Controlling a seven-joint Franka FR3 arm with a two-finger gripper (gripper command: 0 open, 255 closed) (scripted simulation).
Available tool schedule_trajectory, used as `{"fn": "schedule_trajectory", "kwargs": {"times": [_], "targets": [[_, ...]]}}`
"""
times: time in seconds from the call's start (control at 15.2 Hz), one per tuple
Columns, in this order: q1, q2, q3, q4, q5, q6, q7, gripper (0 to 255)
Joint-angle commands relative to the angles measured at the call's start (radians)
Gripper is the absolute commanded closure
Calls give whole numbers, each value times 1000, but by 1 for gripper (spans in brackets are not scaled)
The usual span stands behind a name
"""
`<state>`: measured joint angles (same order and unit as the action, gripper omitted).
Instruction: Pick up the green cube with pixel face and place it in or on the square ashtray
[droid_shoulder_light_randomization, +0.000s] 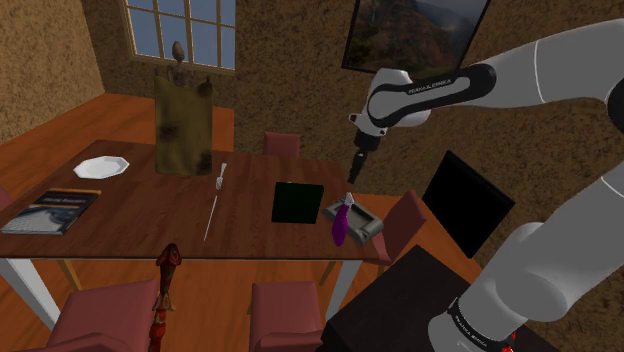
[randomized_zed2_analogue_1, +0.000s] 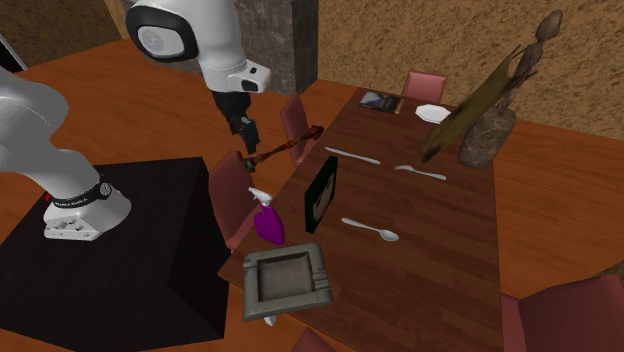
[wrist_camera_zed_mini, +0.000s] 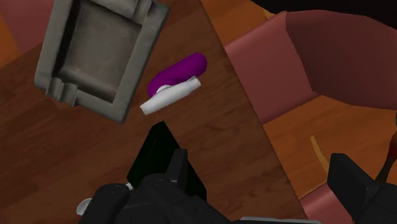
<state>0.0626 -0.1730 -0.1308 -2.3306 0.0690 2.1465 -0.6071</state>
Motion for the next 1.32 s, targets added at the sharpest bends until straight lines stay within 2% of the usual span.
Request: {"fn": "schedule_trajectory", "kwargs": {"times": [0.0, 0.59, 1.25], "targets": [[7, 77, -5, 43, 11, 39, -55, 0], [13, 425, 17, 297, 72, 153, -268, 0], [2, 806, 81, 698, 76, 166, -429, 0]]}}
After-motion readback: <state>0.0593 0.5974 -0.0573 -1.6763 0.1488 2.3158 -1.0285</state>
